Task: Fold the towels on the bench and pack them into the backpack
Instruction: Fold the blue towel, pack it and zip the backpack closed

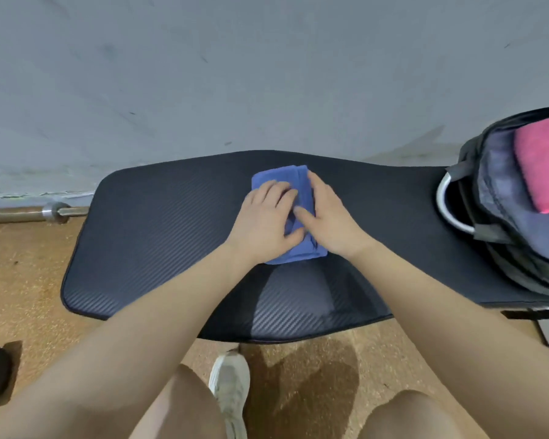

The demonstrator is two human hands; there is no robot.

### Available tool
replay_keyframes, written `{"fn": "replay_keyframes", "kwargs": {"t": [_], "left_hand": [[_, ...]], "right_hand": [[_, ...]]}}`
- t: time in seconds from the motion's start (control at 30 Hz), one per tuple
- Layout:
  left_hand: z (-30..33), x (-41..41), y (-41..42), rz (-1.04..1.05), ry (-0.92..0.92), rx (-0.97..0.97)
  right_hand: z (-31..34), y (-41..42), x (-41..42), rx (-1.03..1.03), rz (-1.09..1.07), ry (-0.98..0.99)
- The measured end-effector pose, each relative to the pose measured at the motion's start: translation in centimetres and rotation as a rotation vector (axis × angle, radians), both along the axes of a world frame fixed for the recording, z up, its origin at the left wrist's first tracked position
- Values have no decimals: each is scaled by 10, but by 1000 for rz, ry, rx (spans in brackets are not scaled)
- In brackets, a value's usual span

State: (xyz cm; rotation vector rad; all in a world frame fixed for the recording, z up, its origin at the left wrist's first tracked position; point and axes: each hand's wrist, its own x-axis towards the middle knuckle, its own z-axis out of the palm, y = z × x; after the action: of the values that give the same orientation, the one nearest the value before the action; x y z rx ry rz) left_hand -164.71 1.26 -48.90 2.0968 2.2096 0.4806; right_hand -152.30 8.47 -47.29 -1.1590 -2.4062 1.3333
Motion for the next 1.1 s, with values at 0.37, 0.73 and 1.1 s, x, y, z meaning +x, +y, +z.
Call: {"fn": "replay_keyframes", "kwargs": {"t": [0.37, 0.73, 1.1], "left_hand": [[-23, 1, 9, 1, 45, -287], [9, -19, 0, 37, -754, -364], [-6, -29, -34, -26, -878, -293]], "right_hand": [[-36, 9, 18, 274, -106, -162], [-14, -14, 20, 738, 95, 94], [-31, -8, 55, 933, 631, -191]]}}
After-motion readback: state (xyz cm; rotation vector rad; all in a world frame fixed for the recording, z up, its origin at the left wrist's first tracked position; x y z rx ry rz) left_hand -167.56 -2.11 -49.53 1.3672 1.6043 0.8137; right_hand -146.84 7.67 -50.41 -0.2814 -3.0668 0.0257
